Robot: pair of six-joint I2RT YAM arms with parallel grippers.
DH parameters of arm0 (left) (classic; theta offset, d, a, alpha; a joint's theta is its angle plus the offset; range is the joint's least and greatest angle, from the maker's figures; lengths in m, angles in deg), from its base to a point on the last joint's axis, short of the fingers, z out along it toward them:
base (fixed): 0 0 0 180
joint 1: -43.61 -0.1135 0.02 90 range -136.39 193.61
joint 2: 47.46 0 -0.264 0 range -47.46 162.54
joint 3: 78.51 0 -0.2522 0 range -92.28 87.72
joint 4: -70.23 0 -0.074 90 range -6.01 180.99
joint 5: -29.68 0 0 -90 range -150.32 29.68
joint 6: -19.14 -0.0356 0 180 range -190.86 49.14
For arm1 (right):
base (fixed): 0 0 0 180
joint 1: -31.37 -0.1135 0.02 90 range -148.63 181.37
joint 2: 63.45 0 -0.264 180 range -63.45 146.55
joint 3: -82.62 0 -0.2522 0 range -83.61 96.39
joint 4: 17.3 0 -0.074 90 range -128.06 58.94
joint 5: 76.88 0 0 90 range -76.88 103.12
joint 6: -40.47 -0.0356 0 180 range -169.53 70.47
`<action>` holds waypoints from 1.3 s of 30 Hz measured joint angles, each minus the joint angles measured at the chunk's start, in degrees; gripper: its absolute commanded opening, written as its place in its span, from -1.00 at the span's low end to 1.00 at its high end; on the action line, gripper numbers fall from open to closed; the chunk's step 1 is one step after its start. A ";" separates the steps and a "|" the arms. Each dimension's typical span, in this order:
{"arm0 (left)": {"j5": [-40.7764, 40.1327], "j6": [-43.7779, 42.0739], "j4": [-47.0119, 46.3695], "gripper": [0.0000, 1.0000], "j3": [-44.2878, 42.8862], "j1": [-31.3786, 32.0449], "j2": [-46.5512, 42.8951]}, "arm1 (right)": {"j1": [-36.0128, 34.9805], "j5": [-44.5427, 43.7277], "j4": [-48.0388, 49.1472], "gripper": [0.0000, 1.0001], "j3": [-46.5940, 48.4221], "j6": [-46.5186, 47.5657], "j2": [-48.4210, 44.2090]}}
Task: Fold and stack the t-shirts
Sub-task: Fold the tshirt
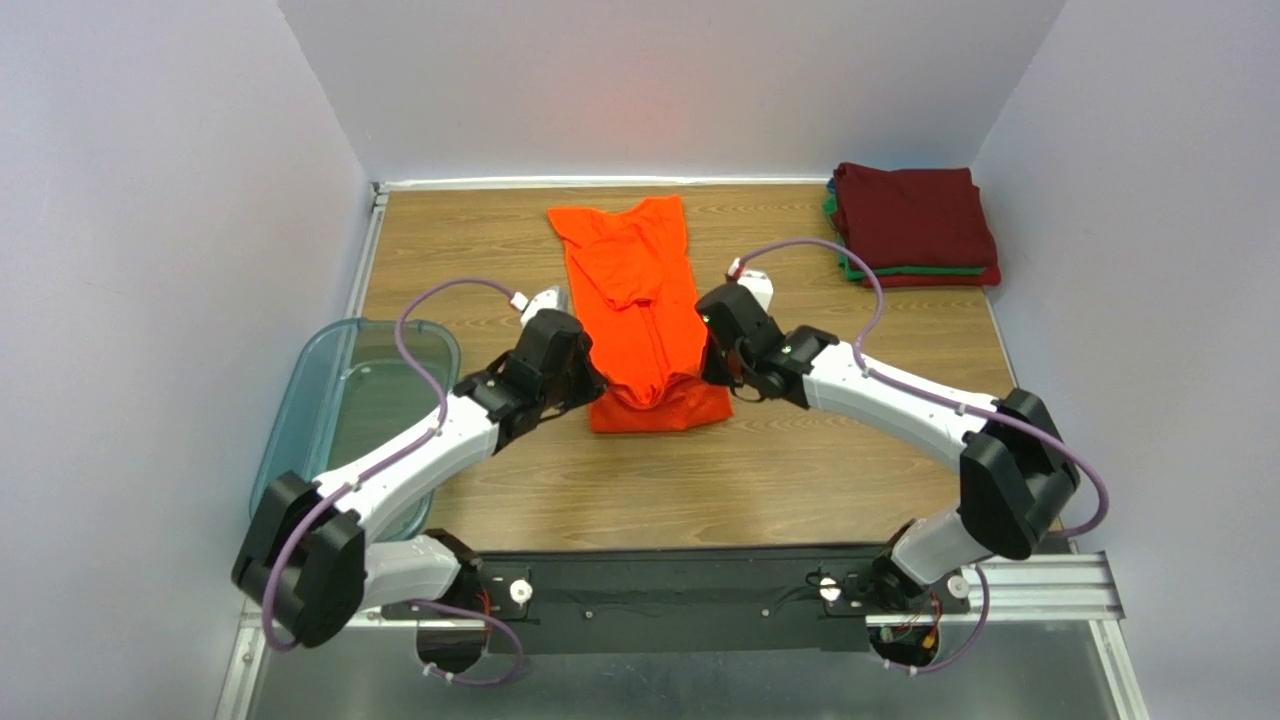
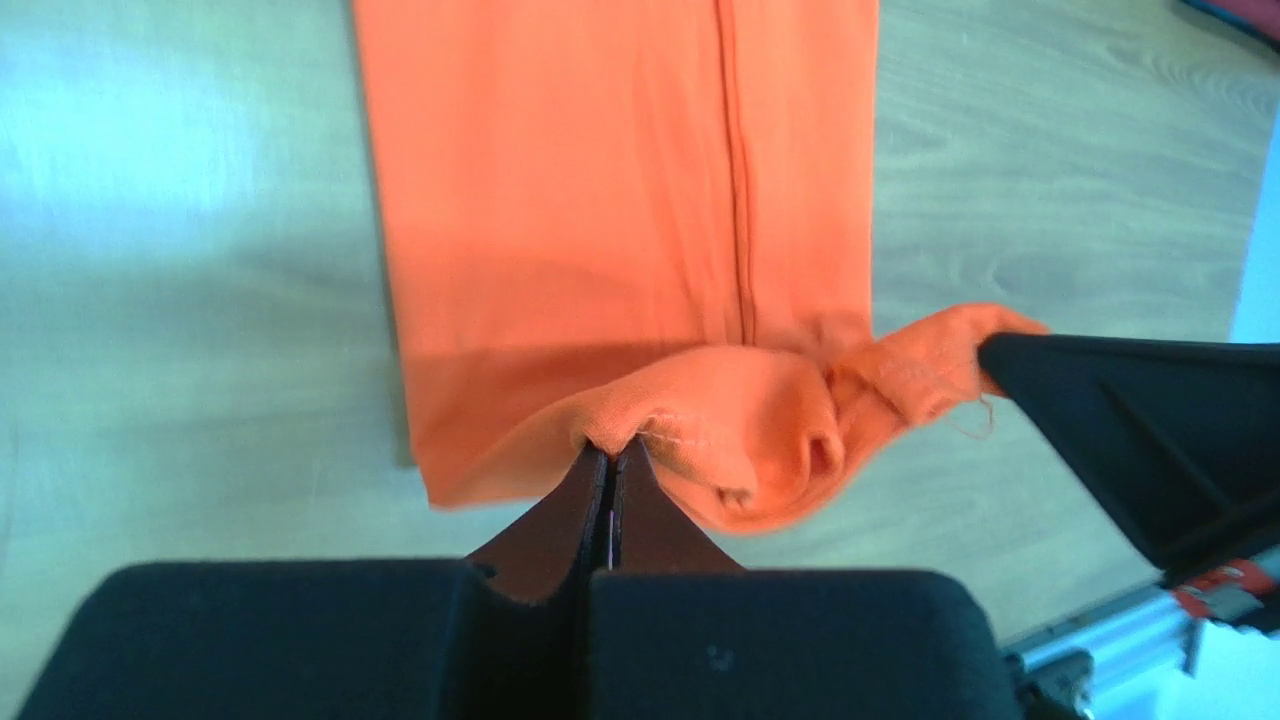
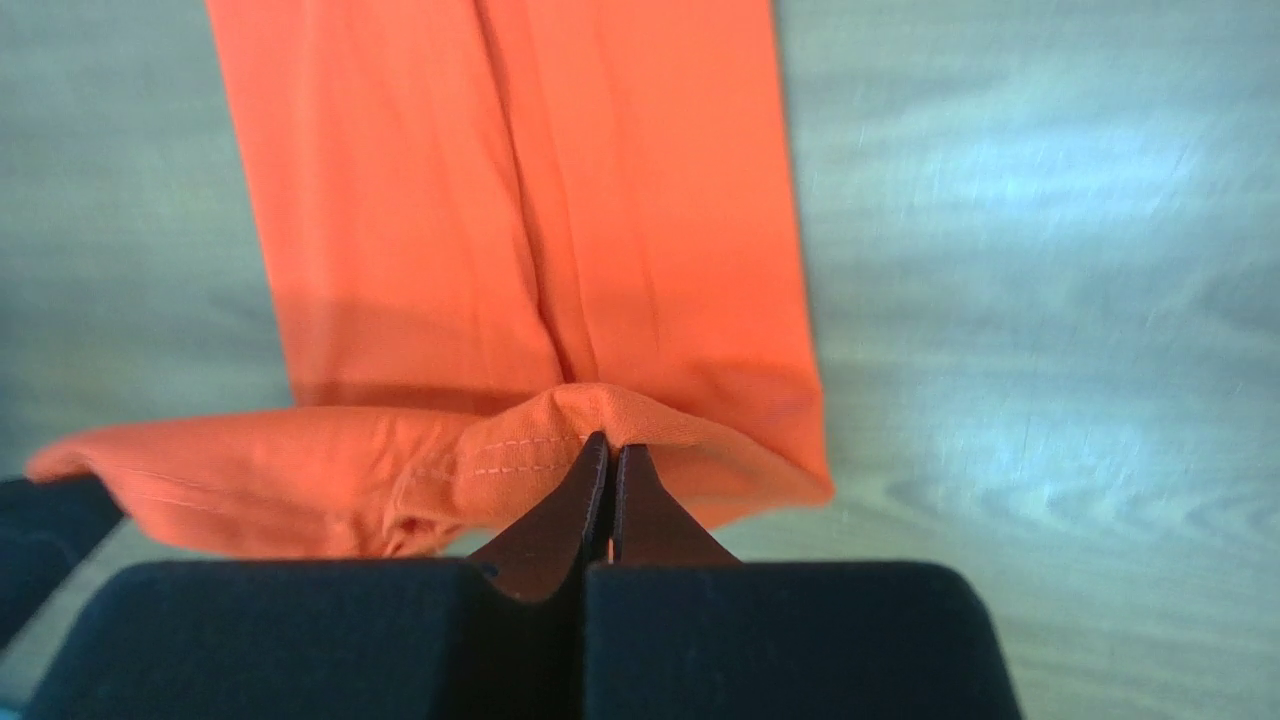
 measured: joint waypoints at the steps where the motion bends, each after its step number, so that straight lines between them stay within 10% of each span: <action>1: -0.02 -1.31 -0.31 -1.00 -1.46 -0.83 1.90 | 0.48 -0.17 0.04 -0.99 1.03 0.22 0.66; 39: 8.11 -15.47 -9.11 -1.00 -17.62 -16.15 29.35 | 12.79 2.97 1.25 -0.99 25.09 8.57 25.51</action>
